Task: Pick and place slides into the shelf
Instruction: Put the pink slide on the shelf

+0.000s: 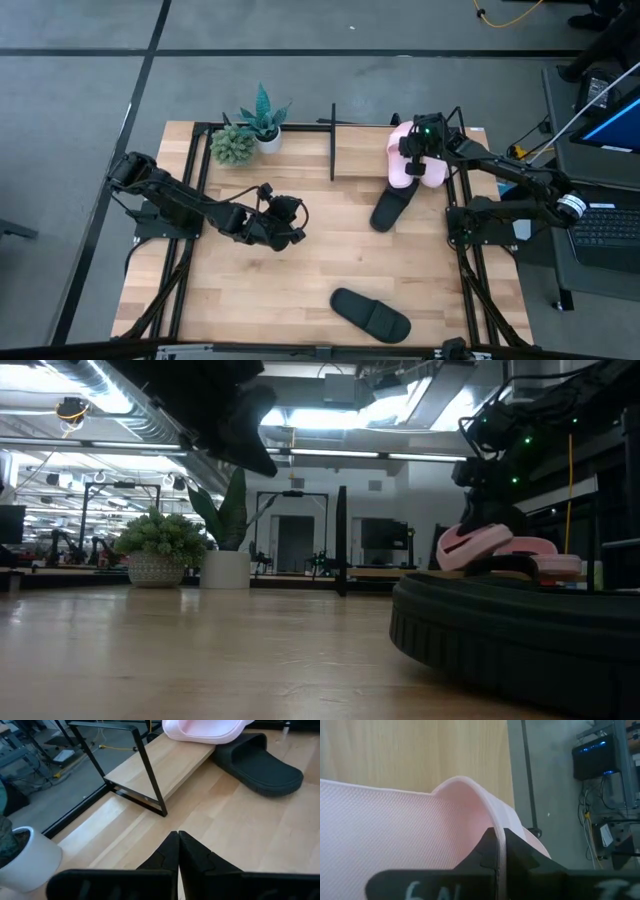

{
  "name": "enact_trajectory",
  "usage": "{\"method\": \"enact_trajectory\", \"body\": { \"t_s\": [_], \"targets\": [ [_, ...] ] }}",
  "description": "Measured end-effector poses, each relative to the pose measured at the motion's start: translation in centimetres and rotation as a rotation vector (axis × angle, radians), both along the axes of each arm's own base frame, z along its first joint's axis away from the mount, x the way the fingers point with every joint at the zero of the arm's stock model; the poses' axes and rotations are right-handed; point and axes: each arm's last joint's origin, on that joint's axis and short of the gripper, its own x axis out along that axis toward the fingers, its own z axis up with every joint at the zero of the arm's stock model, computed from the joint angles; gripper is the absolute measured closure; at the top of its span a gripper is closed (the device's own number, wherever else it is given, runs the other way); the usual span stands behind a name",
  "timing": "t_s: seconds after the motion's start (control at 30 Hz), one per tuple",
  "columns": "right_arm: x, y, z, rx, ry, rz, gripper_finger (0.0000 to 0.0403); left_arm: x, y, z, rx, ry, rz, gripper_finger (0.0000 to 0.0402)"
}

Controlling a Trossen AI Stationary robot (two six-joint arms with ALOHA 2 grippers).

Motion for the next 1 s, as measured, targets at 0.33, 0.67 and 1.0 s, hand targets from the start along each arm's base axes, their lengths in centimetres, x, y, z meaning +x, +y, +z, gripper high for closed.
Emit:
{"method": "enact_trajectory", "body": {
  "t_s": [0.33,0.67,1.0],
  "targets": [
    [-0.57,-0.19,-0.16,-0.015,0.073,0.005,0.0388,0.01,0.15,-0.06,-0.005,0.010,-0.003,0.0401],
    [-0.67,-0.23,-0.18,-0.040,0.113,0.000,0.0388,-0.05,0.17,-0.12,-0.002,0.020,-0.003,0.0401],
    [-0.68,-0.28,-0.15,-0.047,0.115,-0.012,0.0388,-0.05,0.17,-0.12,-0.002,0.019,-0.003,0.0401]
  ]
}}
